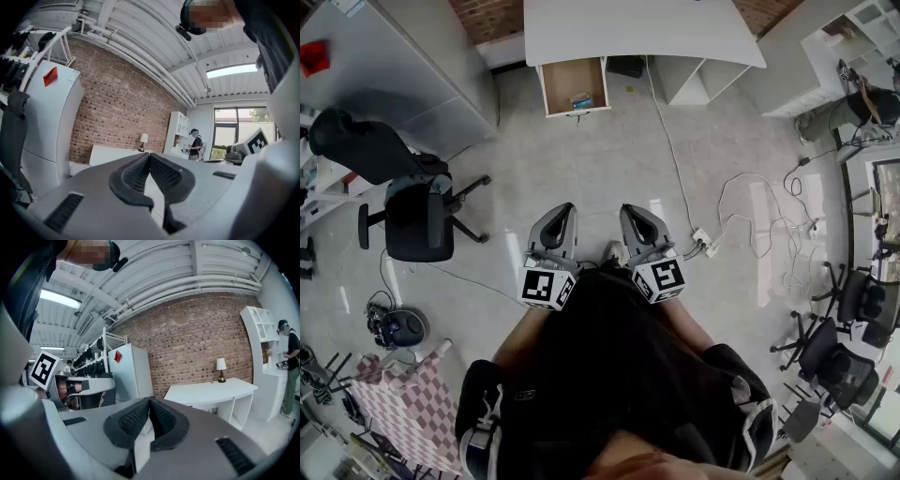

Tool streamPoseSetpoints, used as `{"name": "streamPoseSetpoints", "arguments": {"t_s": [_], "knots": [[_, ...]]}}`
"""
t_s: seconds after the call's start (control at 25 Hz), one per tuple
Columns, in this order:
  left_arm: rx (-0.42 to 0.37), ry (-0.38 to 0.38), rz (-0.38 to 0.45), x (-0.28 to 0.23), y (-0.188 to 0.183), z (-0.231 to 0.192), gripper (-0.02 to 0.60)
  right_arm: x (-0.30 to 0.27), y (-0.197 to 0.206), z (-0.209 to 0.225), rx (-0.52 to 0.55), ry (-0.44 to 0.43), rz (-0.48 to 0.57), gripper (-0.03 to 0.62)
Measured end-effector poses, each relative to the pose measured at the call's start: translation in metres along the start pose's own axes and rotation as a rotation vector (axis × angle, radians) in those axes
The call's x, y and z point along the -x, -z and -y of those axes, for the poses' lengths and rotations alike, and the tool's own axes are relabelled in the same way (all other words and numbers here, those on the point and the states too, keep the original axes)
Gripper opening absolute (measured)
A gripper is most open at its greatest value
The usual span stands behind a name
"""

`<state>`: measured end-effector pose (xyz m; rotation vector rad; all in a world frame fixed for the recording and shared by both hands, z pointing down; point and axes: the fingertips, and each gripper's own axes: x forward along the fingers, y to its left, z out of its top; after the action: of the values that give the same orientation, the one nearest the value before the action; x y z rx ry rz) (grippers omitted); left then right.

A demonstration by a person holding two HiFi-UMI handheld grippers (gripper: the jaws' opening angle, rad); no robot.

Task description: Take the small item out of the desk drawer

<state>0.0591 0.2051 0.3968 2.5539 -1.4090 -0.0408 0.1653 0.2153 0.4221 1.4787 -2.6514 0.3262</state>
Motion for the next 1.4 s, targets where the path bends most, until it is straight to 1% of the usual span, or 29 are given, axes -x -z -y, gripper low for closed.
{"name": "streamPoseSetpoints", "arguments": {"t_s": [0.52,0.68,0.84,1.2,1.4], "knots": [[0.011,0.000,0.004,0.012,-0.001,-0.015,0.009,-0.007,-0.003,-0.016,0.017,0.001,0.003,0.028],[0.017,0.002,0.004,0.018,-0.002,-0.026,0.009,-0.016,-0.004,-0.025,-0.002,0.004,0.008,0.028],[0.023,0.000,0.006,0.029,-0.002,-0.047,0.009,-0.031,-0.001,-0.042,-0.008,0.003,0.002,0.028],[0.042,-0.015,-0.003,0.063,0.003,-0.109,0.009,-0.073,0.007,-0.096,-0.005,-0.004,-0.006,0.028],[0.056,-0.018,-0.014,0.071,0.013,-0.129,0.009,-0.091,0.017,-0.108,0.004,-0.015,-0.037,0.028]]}}
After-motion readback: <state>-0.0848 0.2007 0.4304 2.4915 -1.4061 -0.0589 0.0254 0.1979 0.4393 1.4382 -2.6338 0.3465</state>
